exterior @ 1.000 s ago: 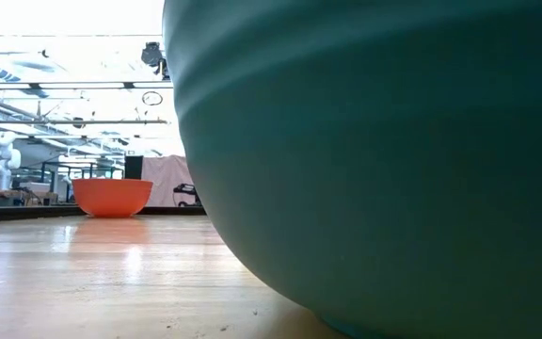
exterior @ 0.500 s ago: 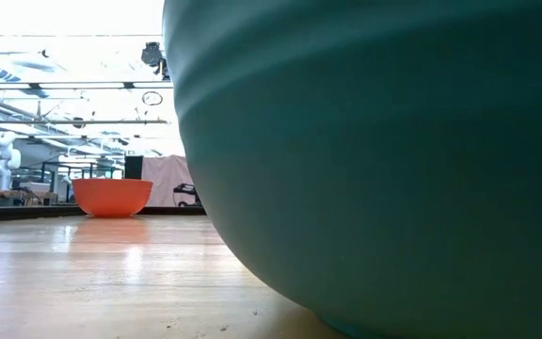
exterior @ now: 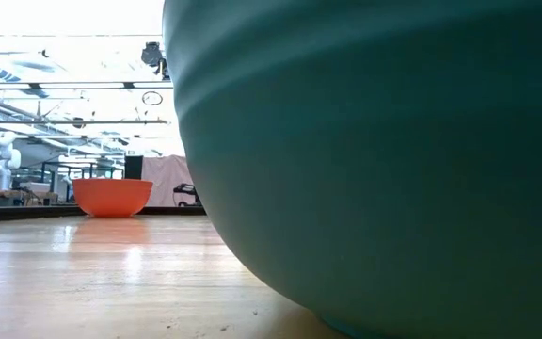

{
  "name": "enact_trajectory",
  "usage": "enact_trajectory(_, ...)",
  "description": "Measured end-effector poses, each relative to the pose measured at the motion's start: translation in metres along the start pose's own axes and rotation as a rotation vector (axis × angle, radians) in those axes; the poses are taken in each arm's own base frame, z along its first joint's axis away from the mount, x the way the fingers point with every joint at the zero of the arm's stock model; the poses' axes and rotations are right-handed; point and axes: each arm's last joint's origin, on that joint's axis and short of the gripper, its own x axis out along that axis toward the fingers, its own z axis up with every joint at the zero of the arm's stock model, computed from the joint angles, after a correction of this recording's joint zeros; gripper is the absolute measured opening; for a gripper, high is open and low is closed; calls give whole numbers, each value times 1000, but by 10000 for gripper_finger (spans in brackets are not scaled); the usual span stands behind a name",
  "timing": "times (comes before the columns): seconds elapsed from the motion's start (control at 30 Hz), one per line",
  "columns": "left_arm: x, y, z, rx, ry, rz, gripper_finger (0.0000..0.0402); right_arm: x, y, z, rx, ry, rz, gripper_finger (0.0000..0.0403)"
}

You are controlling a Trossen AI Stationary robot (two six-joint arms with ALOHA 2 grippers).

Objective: Place and stack bowls onto a shelf
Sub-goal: Stack the small yellow bowl on top of the small green bowl on the shelf

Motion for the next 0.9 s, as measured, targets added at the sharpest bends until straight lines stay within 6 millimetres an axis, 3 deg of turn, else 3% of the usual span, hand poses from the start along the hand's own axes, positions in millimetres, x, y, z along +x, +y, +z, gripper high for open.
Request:
enact_trajectory(0.23, -1, -4, -17, -30, 192, -176, 161, -67, 13, 13, -97, -158, 100, 0)
enact_trajectory(0.37, 11, -14, -28, -93, 310, -258, 161, -94, 17, 13, -122, -230, 149, 0)
enact_trajectory(0.53, 31, -36, -42, -54, 404, -322, 161, -110, 19, 9, -174, -297, 185, 0)
enact_trajectory(0.9, 66, -122, -100, 467, 532, -624, 161, -123, 18, 3, -258, -346, 219, 0)
